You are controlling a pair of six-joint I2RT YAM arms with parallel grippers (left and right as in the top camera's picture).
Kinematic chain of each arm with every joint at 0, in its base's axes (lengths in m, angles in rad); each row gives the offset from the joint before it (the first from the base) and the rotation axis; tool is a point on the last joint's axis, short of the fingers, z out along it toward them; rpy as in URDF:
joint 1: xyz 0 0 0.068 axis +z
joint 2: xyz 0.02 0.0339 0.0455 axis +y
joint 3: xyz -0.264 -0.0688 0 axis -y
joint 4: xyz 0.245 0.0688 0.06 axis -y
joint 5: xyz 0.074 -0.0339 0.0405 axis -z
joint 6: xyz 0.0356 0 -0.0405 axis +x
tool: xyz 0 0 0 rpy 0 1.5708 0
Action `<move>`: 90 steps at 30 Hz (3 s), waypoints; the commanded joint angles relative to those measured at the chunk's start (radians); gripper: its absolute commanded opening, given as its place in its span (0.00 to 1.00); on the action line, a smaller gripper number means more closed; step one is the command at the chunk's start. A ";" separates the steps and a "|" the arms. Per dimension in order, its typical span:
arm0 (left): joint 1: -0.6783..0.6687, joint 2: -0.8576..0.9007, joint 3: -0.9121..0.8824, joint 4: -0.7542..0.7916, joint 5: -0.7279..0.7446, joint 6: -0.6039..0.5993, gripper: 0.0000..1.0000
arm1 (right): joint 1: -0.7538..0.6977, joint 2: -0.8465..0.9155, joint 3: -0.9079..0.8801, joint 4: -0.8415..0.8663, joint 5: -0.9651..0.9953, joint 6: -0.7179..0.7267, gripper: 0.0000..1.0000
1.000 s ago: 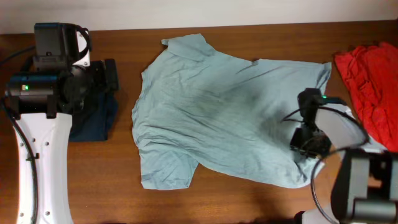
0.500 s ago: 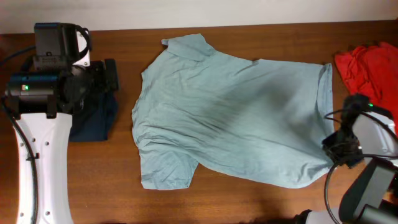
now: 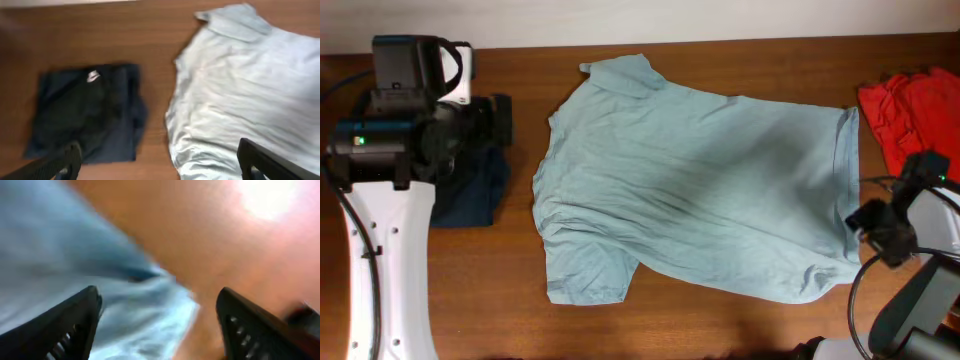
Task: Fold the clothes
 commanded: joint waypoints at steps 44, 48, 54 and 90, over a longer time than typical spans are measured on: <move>0.051 1.034 0.011 0.500 -0.263 -0.066 0.00 | 0.162 -0.499 0.131 -0.151 -0.690 -0.396 0.42; 0.106 1.033 0.041 0.464 -0.223 -0.090 0.00 | 0.162 -0.497 0.131 -0.152 -0.628 -0.345 0.42; 0.065 1.033 0.148 0.415 -0.181 0.027 0.00 | 0.188 -0.422 0.130 -0.171 -0.526 -0.298 0.42; -0.014 0.483 1.244 -0.467 -0.052 0.075 0.43 | 0.518 0.070 -0.050 -0.194 -0.251 -0.142 0.50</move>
